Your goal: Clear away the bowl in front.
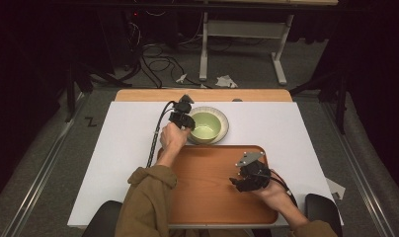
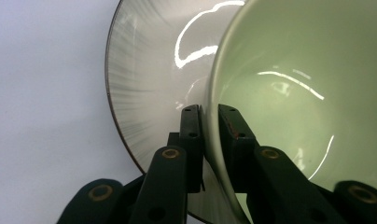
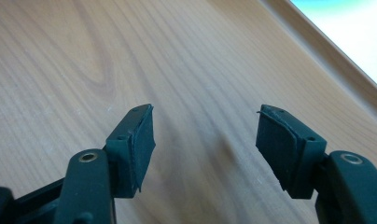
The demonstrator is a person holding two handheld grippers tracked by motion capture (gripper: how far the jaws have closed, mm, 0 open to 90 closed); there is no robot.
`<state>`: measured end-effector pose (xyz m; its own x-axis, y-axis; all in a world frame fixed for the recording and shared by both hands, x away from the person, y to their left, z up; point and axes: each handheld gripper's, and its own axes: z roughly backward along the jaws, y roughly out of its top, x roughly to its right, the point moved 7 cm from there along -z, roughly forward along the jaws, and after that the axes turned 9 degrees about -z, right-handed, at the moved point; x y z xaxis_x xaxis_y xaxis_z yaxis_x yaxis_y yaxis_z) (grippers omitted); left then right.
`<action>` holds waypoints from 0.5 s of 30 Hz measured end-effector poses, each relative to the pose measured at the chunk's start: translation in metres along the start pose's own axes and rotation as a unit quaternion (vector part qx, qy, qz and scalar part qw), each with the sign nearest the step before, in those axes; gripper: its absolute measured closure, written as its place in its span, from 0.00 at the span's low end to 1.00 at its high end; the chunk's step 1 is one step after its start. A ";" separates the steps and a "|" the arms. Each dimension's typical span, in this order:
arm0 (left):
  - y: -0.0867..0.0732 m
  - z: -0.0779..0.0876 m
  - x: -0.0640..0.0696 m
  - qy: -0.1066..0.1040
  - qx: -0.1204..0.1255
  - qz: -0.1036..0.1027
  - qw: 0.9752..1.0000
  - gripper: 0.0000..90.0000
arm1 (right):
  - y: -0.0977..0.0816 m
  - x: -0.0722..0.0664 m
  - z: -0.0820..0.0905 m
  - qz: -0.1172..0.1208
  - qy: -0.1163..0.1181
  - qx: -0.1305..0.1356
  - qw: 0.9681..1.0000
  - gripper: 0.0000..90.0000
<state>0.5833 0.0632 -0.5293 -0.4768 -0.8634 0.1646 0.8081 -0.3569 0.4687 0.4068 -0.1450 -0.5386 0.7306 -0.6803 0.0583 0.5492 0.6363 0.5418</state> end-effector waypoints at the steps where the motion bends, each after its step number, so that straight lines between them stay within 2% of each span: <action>1: 0.001 0.001 0.001 0.001 0.004 0.001 1.000 0.91 | 0.000 0.000 0.000 0.000 0.000 0.000 1.000 0.41; 3: 0.002 0.003 0.001 0.004 0.009 0.003 1.000 0.91 | 0.000 -0.002 0.000 -0.002 0.001 0.001 1.000 0.41; 10: 0.004 0.005 0.000 -0.007 0.020 0.013 1.000 0.92 | 0.000 0.001 0.000 -0.003 0.001 0.001 1.000 0.41; 15: 0.006 0.011 0.003 -0.008 0.028 0.003 1.000 0.92 | 0.000 0.000 0.000 -0.001 0.000 0.002 1.000 0.41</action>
<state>0.5832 0.0624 -0.5168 -0.4780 -0.8594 0.1815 0.7907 -0.3311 0.5149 0.4064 -0.1451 -0.5385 0.7299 -0.6811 0.0577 0.5486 0.6341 0.5449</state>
